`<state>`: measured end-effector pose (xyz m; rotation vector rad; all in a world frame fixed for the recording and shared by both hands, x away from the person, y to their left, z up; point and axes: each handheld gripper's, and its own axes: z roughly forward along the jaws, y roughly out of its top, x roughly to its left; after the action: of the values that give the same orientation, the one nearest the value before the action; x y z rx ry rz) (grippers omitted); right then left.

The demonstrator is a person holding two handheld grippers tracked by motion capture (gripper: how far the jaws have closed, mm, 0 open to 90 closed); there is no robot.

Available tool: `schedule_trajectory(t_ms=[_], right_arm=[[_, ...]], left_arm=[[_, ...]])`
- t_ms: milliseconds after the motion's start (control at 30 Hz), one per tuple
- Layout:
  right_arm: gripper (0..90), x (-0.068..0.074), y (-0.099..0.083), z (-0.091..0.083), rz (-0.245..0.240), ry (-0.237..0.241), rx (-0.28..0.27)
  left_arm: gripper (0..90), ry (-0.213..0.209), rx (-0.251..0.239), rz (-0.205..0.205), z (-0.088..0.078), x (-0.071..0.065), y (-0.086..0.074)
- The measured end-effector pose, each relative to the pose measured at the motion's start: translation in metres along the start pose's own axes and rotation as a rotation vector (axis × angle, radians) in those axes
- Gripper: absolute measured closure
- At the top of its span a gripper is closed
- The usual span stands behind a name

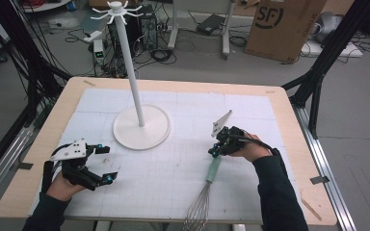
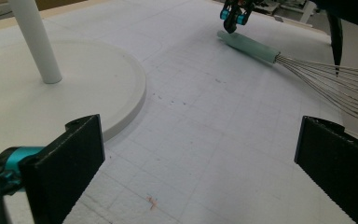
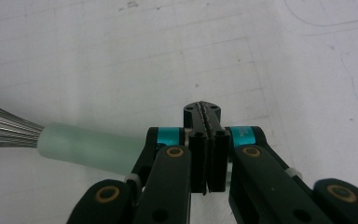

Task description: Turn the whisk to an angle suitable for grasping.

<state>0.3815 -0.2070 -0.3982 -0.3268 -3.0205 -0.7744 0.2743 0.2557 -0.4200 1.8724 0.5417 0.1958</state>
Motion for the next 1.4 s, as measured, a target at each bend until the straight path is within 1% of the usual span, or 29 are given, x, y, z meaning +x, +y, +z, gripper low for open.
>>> schedule_trajectory(t_ms=[100, 333, 433, 467, 500, 533, 733, 867, 900, 933, 967, 1033, 1100, 1133, 1167, 1200, 1233, 1267, 1333, 1367, 1400], right_arm=[[89.9, 0.003, -0.002, -0.001, -0.009, 0.008, 0.005], [89.9, 0.007, -0.005, -0.003, -0.011, 0.013, 0.004], [89.9, 0.009, -0.007, -0.003, -0.005, 0.019, -0.001], [89.9, 0.011, -0.006, -0.002, -0.016, 0.028, -0.007], [89.9, 0.011, -0.006, -0.002, -0.016, 0.028, -0.007], [89.9, 0.013, -0.005, -0.002, -0.025, 0.041, -0.004], [89.9, 0.018, -0.004, -0.002, -0.04, 0.056, 0.003], [89.9, 0.021, -0.005, -0.005, -0.055, 0.072, -0.004], [89.9, 0.023, -0.005, -0.007, -0.052, 0.079, 0.0], [89.9, 0.023, -0.005, -0.007, -0.067, 0.078, -0.003], [89.9, 0.025, -0.005, -0.007, -0.059, 0.08, 0.007], [89.9, 0.028, -0.006, -0.007, -0.062, 0.081, 0.014], [89.8, 0.031, -0.005, -0.006, -0.081, 0.08, 0.017], [89.8, 0.033, -0.003, -0.005, -0.084, 0.08, 0.015], [89.8, 0.036, 0.0, -0.003, -0.097, 0.087, 0.011], [89.8, 0.036, 0.0, -0.003, -0.097, 0.087, 0.011], [89.8, 0.037, 0.002, -0.001, -0.114, 0.088, 0.01], [89.8, 0.039, 0.003, 0.0, -0.108, 0.094, 0.018], [89.8, 0.041, 0.005, 0.002, -0.12, 0.105, 0.029], [89.8, 0.042, 0.005, 0.003, -0.126, 0.109, 0.023], [89.8, 0.043, 0.005, 0.003, -0.119, 0.115, 0.027]], left_arm=[[2.0, 0.0, 0.001, 0.0, 0.0, 0.0, 0.0], [2.0, -0.004, 0.005, -0.002, 0.001, 0.0, 0.0], [2.0, -0.004, 0.004, -0.006, 0.001, -0.001, 0.0], [2.0, -0.005, 0.005, -0.007, 0.001, -0.001, 0.0], [2.0, -0.006, 0.006, -0.005, 0.001, 0.0, 0.0], [2.0, -0.006, 0.006, -0.005, 0.002, -0.001, -0.001], [2.0, -0.006, 0.008, -0.005, 0.001, -0.001, -0.001], [2.0, -0.007, 0.009, -0.003, 0.001, 0.0, 0.0], [2.0, -0.007, 0.01, -0.005, 0.001, 0.0, -0.001], [2.0, -0.007, 0.008, -0.007, 0.002, 0.0, -0.001], [2.0, -0.006, 0.011, -0.003, 0.002, 0.0, -0.001], [2.0, -0.007, 0.011, -0.002, 0.002, 0.0, -0.001], [2.0, -0.009, 0.008, -0.002, 0.002, 0.0, -0.001], [2.0, -0.009, 0.008, -0.003, 0.002, 0.0, -0.001], [2.0, -0.009, 0.01, -0.002, 0.002, 0.0, -0.001], [2.0, -0.009, 0.011, -0.004, 0.002, 0.0, -0.001], [2.0, -0.012, 0.011, -0.004, 0.002, 0.0, -0.001], [2.0, -0.011, 0.012, -0.003, 0.002, -0.001, -0.001], [2.0, -0.012, 0.013, -0.004, 0.002, 0.0, -0.001], [2.0, -0.011, 0.013, -0.004, 0.002, 0.0, -0.001], [2.0, -0.011, 0.013, -0.004, 0.002, 0.0, -0.001]])
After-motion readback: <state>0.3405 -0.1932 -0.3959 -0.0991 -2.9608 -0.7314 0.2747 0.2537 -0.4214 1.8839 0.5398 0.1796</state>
